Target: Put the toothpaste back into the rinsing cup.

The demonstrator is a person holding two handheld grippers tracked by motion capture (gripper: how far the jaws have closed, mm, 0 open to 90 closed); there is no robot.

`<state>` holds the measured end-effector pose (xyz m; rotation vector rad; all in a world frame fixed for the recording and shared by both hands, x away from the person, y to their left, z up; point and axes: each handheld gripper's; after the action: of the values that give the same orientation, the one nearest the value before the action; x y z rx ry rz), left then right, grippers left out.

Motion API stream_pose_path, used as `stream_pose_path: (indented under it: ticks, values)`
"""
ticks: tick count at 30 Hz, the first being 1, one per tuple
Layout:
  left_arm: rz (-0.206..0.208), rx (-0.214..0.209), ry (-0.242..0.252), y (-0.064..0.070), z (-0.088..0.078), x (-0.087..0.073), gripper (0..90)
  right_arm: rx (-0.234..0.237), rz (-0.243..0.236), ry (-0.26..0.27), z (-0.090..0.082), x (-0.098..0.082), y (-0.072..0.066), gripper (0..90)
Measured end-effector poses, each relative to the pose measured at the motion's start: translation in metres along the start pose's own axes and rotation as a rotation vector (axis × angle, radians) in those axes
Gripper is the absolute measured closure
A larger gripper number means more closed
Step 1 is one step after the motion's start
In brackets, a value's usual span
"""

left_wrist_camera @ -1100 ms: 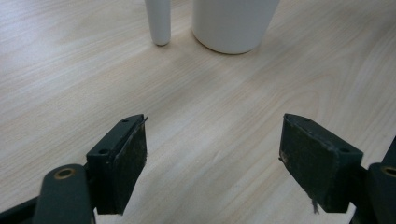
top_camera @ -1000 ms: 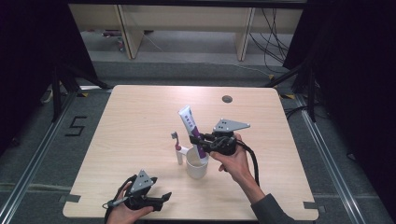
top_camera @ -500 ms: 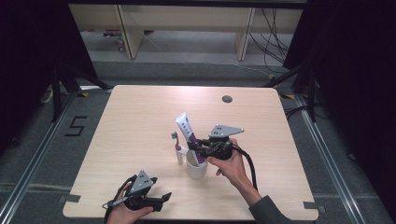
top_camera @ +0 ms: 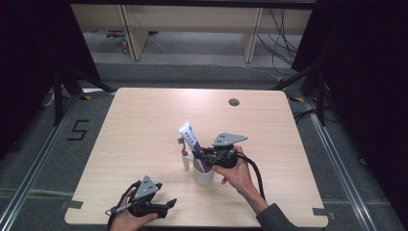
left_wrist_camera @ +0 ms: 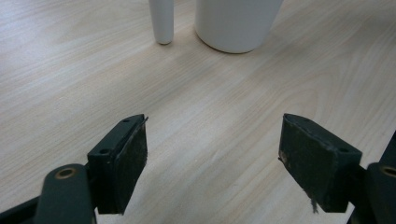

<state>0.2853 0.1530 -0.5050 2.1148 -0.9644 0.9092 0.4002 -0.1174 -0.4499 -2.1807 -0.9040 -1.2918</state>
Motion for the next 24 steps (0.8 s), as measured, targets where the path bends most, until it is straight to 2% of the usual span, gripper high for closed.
stream_pose_path:
  ticks: [2, 3, 4, 5, 7, 9, 10, 11, 13, 16, 18, 19, 20, 21, 22, 24]
  values:
    - [0.002, -0.005, -0.004, -0.0001, 0.0, -0.0001, 23.6, 0.005, 0.012, 0.0, 0.0004, -0.0007, -0.0008, 76.9]
    - [0.004, -0.005, -0.004, 0.0, -0.0002, -0.0003, 23.7, -0.01, -0.017, 0.007, 0.0002, -0.0003, 0.0, 76.8]
    - [0.004, -0.005, -0.003, 0.0001, -0.0002, -0.0002, 23.7, -0.002, -0.019, 0.007, 0.0005, -0.0002, -0.0002, 76.8]
    - [0.002, 0.0, -0.002, 0.0002, -0.0001, 0.0001, 23.6, -0.025, -0.049, 0.017, -0.0003, 0.0002, 0.0009, 76.8]
    - [0.002, -0.004, -0.004, -0.0003, 0.0001, 0.0, 23.6, -0.01, -0.036, -0.003, -0.0006, -0.0001, -0.0009, 76.8]
    - [0.002, -0.006, -0.006, -0.0001, -0.0001, -0.0003, 23.6, -0.017, -0.041, -0.002, -0.0015, -0.0002, -0.0016, 76.7]
    - [0.002, -0.005, -0.003, -0.0003, 0.0001, -0.0001, 23.7, -0.022, -0.027, -0.006, -0.0021, -0.0006, -0.0034, 76.7]
    - [0.002, -0.005, -0.005, -0.0005, 0.0001, 0.0002, 23.6, -0.008, -0.033, -0.017, -0.0025, -0.0003, -0.0035, 76.7]
    - [0.002, -0.004, -0.007, -0.0003, 0.0001, -0.0002, 23.6, -0.017, -0.063, -0.004, -0.0024, -0.0002, -0.0018, 76.6]
    - [0.002, -0.005, -0.004, -0.0005, 0.0001, 0.0, 23.7, -0.037, -0.087, -0.025, -0.0036, -0.0008, -0.0025, 76.5]
    - [-0.004, -0.002, 0.006, 0.0003, 0.0006, -0.0001, 23.6, -0.047, -0.068, -0.049, -0.0052, -0.0036, -0.0054, 76.5]
    - [0.002, -0.003, -0.004, 0.0002, -0.0003, -0.0002, 23.6, -0.05, -0.092, -0.041, -0.0049, -0.0043, -0.0037, 76.5]
    - [0.001, -0.002, -0.004, 0.0002, -0.0003, 0.0, 23.6, -0.032, -0.093, -0.061, -0.0053, -0.005, -0.0042, 76.5]
    - [0.001, -0.004, 0.001, -0.0002, 0.0002, 0.0, 23.6, -0.03, -0.1, -0.059, -0.0053, -0.0055, -0.0044, 76.4]
    - [0.002, -0.005, -0.003, -0.0005, 0.0002, 0.0001, 23.6, -0.045, -0.114, -0.043, -0.0048, -0.0061, -0.0044, 76.4]
    - [0.002, -0.006, 0.0, 0.0, 0.0003, -0.0005, 23.7, -0.04, -0.117, -0.066, -0.0057, -0.0067, -0.0049, 76.4]
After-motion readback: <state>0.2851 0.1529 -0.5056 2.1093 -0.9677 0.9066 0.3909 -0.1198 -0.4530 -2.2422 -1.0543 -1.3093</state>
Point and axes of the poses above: each handheld gripper's, and its own axes: z roughly forward along the jaws, x roughly out of its top, y roughly to its right, and after that the axes turned 15 degrees about -x, right-handed
